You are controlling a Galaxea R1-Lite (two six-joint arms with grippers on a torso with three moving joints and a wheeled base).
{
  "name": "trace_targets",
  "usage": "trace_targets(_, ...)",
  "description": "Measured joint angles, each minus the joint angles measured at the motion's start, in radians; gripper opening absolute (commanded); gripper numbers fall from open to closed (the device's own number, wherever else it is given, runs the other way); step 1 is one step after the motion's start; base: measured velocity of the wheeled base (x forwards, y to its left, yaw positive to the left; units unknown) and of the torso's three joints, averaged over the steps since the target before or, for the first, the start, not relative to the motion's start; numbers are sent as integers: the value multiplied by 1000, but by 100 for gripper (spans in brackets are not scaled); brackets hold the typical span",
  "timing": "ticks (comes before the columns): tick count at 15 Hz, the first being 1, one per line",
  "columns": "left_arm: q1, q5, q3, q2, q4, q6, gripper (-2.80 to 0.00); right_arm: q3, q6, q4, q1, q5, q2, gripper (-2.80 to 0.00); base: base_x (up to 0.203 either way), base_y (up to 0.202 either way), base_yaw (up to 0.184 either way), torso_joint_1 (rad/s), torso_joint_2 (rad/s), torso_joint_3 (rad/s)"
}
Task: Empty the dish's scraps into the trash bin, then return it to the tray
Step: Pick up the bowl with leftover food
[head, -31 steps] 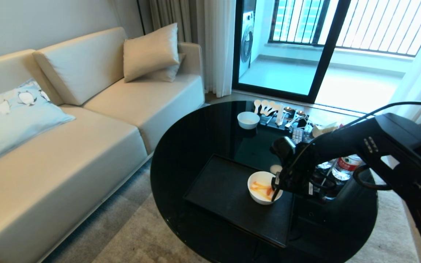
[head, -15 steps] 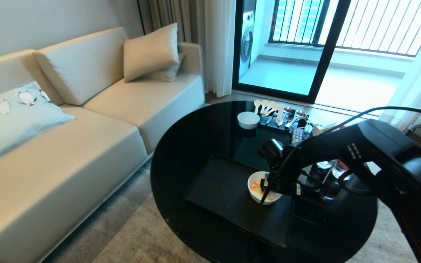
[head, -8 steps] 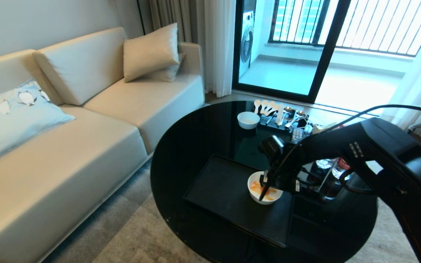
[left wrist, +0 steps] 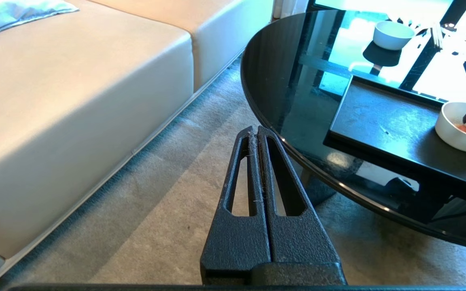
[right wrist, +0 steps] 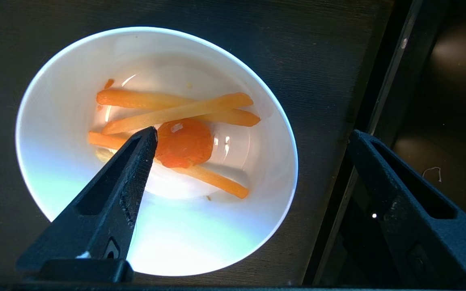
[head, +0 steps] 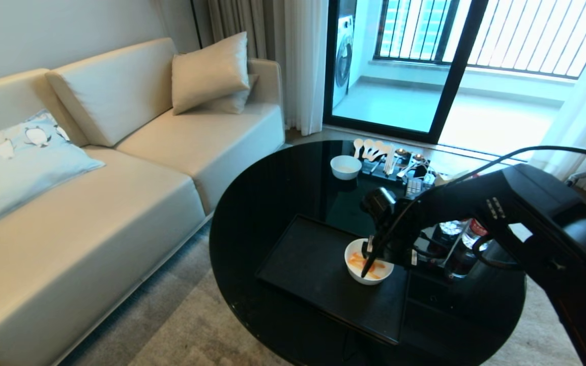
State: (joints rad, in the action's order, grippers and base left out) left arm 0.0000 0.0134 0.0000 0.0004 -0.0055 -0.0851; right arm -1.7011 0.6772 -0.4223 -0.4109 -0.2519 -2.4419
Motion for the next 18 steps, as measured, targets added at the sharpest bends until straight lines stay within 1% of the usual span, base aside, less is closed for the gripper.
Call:
trace_targets(15,0,0,0,0,0,0,-280,10,5,-7,14,5,-23,-280,0,0,0,0,0,0)
trace_targets(18,0,0,0,0,0,0,-280,10,59,-13,14,4,-14,-280,0,0,0,0,0,0)
